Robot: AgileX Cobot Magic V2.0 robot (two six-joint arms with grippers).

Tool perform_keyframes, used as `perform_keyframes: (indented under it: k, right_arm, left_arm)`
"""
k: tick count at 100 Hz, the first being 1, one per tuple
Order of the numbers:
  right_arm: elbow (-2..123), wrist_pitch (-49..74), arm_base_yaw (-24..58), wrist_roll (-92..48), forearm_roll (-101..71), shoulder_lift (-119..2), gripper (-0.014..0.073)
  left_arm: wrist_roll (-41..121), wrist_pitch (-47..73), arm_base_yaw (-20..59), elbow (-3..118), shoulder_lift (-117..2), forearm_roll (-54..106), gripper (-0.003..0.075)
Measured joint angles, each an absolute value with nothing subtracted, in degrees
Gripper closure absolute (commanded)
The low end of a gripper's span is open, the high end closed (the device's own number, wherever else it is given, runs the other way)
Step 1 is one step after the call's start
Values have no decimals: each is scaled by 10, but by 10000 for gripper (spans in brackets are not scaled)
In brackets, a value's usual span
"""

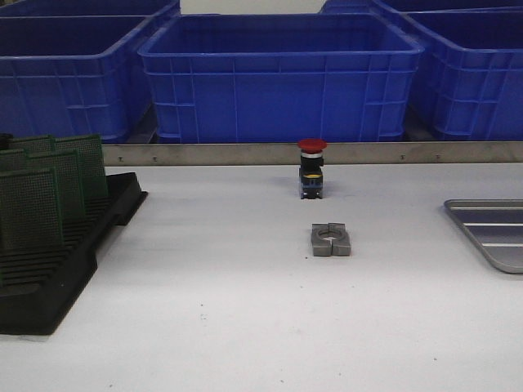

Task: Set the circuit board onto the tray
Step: 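Grasp a green circuit board with the left gripper and lift it out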

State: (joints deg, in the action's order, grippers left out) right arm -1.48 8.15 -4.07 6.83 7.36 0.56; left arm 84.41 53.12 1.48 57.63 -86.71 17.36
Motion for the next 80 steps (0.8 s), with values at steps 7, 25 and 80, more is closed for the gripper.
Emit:
perform_keyframes:
  k: [7, 25, 80]
  right_arm:
    - [-15, 82, -41, 68, 74, 6, 653]
    - [-15, 82, -41, 68, 74, 6, 653]
    - [-15, 82, -41, 68, 74, 6, 653]
  left_arm:
    - [844, 529, 15, 576, -884, 177, 300]
    - [844, 529, 15, 577, -915, 179, 456]
    - [851, 659, 15, 679, -909, 176, 741]
